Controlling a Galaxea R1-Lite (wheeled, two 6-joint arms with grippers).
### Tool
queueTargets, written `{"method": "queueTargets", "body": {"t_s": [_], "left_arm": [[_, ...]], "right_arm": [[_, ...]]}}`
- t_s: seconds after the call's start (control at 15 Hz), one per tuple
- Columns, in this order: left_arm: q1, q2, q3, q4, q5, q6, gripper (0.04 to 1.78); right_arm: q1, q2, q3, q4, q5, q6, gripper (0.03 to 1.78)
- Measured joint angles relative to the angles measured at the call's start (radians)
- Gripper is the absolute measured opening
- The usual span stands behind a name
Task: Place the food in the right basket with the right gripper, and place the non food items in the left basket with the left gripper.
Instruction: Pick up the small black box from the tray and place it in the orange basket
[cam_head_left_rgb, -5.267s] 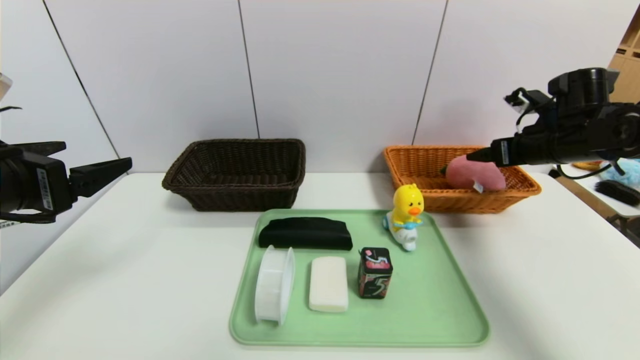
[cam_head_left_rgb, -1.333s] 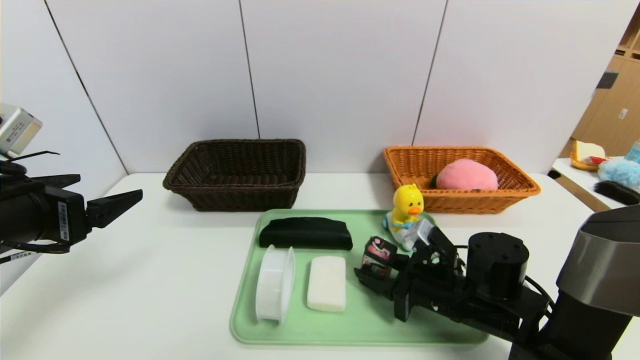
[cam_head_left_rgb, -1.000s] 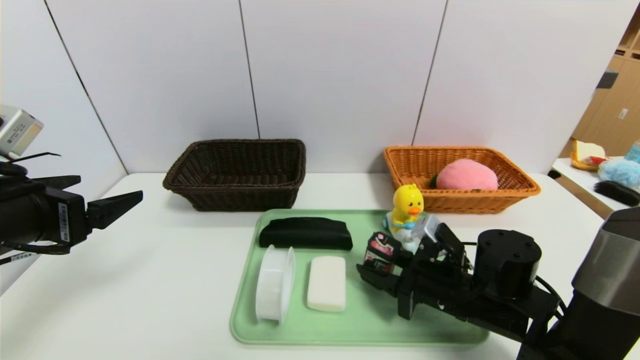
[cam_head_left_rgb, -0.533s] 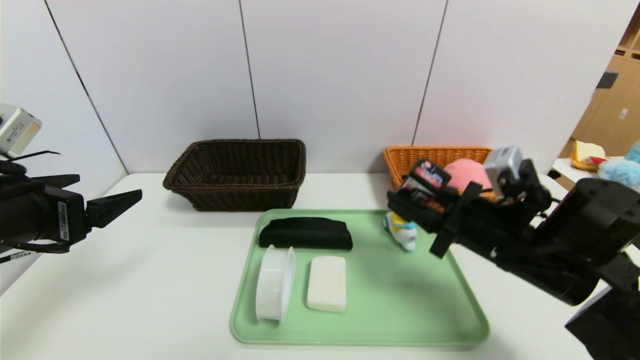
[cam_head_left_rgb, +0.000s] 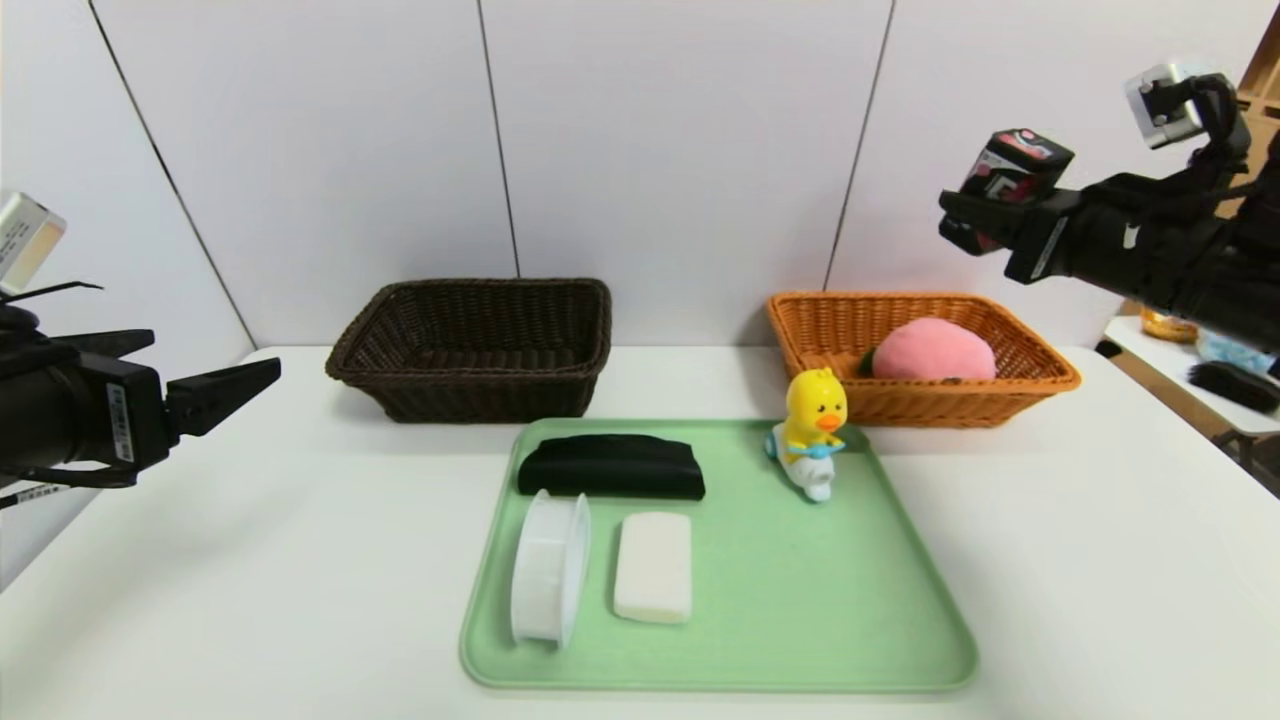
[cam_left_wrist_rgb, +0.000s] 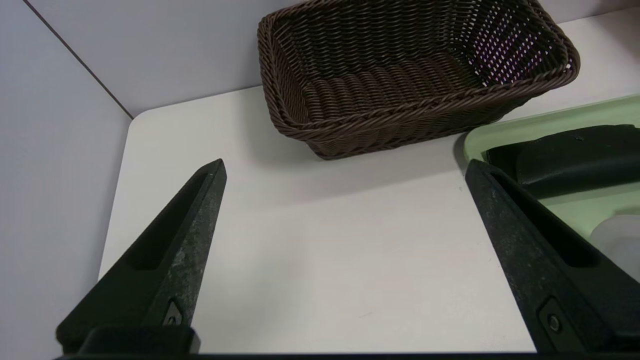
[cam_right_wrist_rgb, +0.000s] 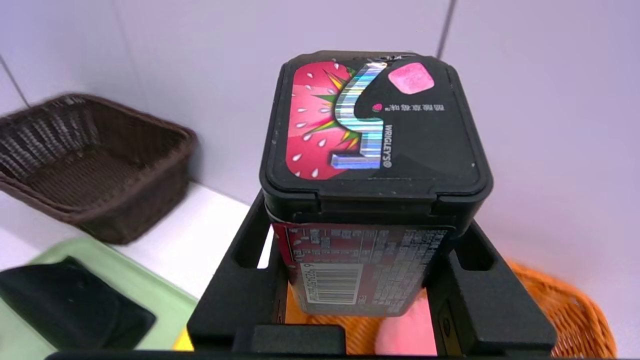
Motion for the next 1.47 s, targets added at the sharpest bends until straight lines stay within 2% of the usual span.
{"method": "queueTargets", "body": {"t_s": [0.2, 0.33, 0.6, 0.8, 1.07, 1.47], "left_arm": [[0.0, -0.001, -0.001, 0.0, 0.0, -0.004, 1.69], [0.001, -0.003, 0.002, 0.0, 0.0, -0.004, 1.69], [0.001, -0.004, 0.004, 0.001, 0.0, -0.003, 1.69], [0.001, -0.004, 0.01, 0.002, 0.0, -0.005, 1.69], [0.001, -0.004, 0.017, 0.001, 0.001, -0.006, 1.69], [0.001, -0.004, 0.018, 0.001, 0.001, -0.008, 1.69]], "right_arm": [[-0.015, 0.045, -0.133, 0.295, -0.007, -0.015, 0.75], [-0.004, 0.097, -0.194, 0.428, -0.013, -0.023, 0.75], [0.05, 0.233, -0.29, 0.446, -0.105, -0.026, 0.75], [0.089, 0.33, -0.374, 0.484, -0.156, -0.026, 0.75], [0.119, 0.431, -0.423, 0.531, -0.273, -0.026, 0.75], [0.126, 0.491, -0.459, 0.533, -0.28, -0.025, 0.75]]}}
